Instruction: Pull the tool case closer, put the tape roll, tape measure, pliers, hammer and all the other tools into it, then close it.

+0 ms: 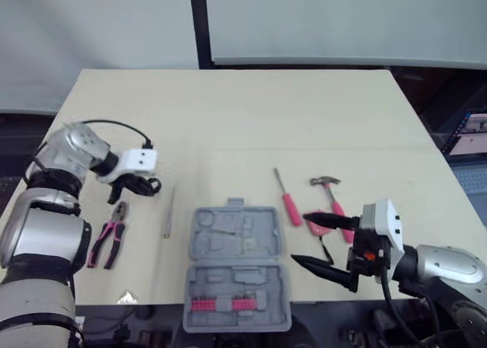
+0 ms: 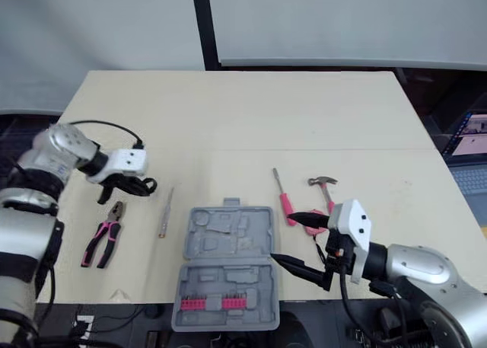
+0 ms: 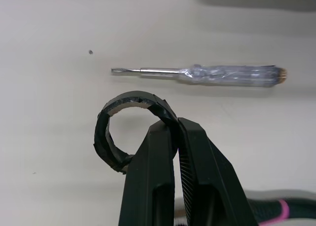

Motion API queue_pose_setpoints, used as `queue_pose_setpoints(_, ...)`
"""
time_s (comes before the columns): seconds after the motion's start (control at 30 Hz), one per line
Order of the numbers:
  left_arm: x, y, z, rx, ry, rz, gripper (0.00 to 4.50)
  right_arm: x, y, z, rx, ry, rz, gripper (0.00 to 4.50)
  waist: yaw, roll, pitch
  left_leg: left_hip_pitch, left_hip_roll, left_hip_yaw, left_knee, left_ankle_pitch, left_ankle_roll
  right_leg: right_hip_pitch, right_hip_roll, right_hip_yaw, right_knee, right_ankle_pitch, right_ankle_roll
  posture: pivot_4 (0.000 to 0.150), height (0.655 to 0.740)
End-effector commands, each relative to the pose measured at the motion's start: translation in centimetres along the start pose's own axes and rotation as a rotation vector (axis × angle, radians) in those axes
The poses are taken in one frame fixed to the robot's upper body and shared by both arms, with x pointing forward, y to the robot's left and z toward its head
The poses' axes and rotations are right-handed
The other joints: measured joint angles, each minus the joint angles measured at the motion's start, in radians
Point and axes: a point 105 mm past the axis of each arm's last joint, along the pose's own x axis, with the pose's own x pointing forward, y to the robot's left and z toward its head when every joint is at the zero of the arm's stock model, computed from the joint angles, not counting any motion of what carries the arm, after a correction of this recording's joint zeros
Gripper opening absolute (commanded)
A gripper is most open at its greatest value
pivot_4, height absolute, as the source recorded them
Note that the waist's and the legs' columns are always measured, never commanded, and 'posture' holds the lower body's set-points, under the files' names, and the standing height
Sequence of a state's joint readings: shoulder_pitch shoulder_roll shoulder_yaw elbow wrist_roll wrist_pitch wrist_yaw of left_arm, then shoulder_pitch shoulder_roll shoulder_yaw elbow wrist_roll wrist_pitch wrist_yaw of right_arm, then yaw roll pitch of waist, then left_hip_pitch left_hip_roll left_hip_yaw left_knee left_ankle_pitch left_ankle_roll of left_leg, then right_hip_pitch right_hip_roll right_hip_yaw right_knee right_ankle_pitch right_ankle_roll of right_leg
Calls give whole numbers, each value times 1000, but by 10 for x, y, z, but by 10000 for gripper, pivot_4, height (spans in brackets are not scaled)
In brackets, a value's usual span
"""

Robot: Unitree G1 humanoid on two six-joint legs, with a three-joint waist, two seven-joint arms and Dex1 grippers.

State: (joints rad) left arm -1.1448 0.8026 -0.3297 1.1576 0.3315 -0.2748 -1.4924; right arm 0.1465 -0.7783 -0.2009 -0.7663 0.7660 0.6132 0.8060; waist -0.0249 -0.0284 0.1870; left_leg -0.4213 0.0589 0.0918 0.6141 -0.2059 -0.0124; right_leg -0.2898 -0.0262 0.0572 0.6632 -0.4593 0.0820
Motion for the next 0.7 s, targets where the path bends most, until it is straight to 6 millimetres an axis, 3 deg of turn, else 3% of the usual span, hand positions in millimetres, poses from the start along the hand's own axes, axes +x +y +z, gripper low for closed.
queue_pose_setpoints(0.03, -11, -6, 11, -48, -57, -63, 645, 2, 4, 5, -31, -17, 3, 45000, -5, 0, 0, 0, 0, 0, 0, 0, 0, 0, 0, 0, 0, 0, 0, 1500, 7400)
queue_pose_setpoints(0.17, -6, -18, 45, -94, -169, -130, 645, 3, 4, 0, -27, -3, 10, 45000, -8, 0, 0, 0, 1, 0, 0, 0, 0, 0, 0, 1, 0, 0, 0, 1500, 7400)
queue_pose_setpoints(0.27, -1, -37, 66, -96, -199, -212, 645, 3, 4, -2, -33, 9, 12, 45000, -6, 0, 0, 0, 2, -1, 0, 0, 0, 1, 0, 1, 0, 0, 0, 1500, 7400)
queue_pose_setpoints(0.47, 14, -69, 88, -174, -178, -376, 645, 3, 4, -5, -29, 17, 11, 45000, -3, 0, 0, 0, 1, -1, 1, 0, 0, 1, 1, 1, 0, 0, 0, 1500, 7400)
queue_pose_setpoints(0.7, 33, -80, 95, -211, -118, -477, 645, 4, 2, -13, -40, 49, 6, 45000, -3, 0, 0, 1, 1, -1, 1, 0, 0, 2, 1, 2, -1, 0, 0, 1500, 7400)
